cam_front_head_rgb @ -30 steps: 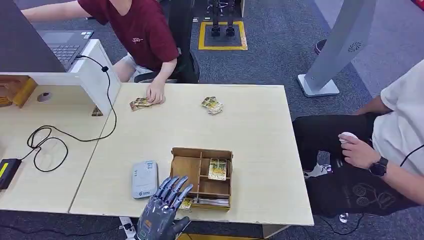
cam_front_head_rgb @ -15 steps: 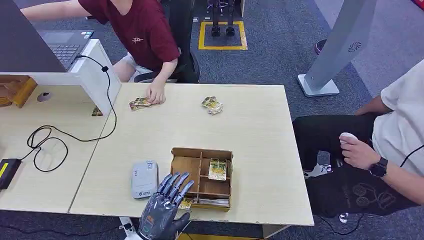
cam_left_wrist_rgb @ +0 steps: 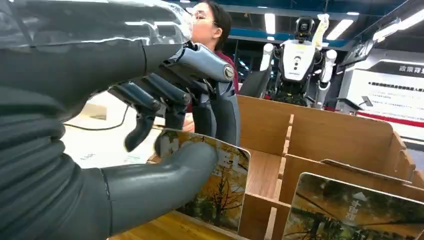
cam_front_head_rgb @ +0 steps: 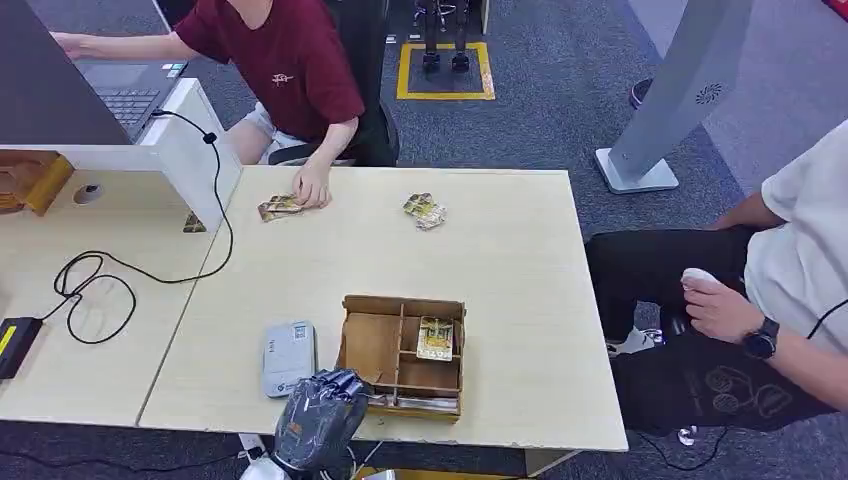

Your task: Pass the card to the sensor for recognition and then transmit it.

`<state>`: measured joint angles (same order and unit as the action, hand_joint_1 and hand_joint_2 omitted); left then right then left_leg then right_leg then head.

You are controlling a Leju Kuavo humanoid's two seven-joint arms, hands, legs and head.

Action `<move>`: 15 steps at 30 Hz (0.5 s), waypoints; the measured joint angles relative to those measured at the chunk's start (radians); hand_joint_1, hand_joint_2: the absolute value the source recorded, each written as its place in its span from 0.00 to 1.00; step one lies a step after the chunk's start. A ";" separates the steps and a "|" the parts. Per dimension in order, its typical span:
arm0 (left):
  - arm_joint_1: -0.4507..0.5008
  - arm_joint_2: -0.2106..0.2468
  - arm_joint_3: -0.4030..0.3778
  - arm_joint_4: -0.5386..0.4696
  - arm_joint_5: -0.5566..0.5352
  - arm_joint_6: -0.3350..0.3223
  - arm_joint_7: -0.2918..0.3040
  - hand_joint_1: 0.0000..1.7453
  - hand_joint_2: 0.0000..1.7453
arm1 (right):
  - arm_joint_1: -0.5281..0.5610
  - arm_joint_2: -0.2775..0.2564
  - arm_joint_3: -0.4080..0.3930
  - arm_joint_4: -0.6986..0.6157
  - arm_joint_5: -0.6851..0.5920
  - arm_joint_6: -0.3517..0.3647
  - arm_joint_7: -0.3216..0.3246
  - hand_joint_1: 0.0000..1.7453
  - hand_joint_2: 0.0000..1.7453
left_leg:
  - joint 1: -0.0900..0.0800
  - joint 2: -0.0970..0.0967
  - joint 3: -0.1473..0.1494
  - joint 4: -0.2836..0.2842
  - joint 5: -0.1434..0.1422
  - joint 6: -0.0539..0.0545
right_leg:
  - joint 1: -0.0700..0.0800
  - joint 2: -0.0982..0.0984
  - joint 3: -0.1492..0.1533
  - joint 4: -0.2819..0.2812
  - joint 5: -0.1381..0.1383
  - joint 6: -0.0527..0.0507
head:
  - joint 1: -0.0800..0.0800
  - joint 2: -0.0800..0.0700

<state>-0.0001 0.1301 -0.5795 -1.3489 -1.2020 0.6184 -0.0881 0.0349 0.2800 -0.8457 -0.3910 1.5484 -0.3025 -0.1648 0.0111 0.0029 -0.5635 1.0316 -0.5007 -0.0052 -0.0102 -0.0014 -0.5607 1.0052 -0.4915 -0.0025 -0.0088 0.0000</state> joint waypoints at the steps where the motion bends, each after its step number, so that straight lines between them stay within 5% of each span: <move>1: 0.000 -0.001 0.000 0.000 0.009 -0.002 -0.005 1.00 1.00 | 0.000 0.000 0.000 0.000 -0.001 0.000 0.000 0.00 0.00 | 0.000 0.000 0.000 0.000 0.000 0.000 | 0.000 0.000 0.000 0.000 0.000 0.000 | 0.000 0.000; 15: 0.000 -0.006 0.014 0.000 0.072 -0.031 -0.035 1.00 1.00 | 0.003 -0.001 0.013 -0.006 -0.016 0.016 0.000 0.00 0.00 | 0.000 0.000 0.000 0.000 0.000 0.000 | 0.000 0.000 0.000 0.000 0.000 0.000 | 0.000 0.000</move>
<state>0.0003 0.1240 -0.5650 -1.3493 -1.1303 0.5871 -0.1228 0.0376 0.2792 -0.8331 -0.3971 1.5320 -0.2869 -0.1648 0.0111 0.0029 -0.5635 1.0315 -0.5007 -0.0052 -0.0102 -0.0014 -0.5606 1.0052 -0.4915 -0.0025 -0.0088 0.0000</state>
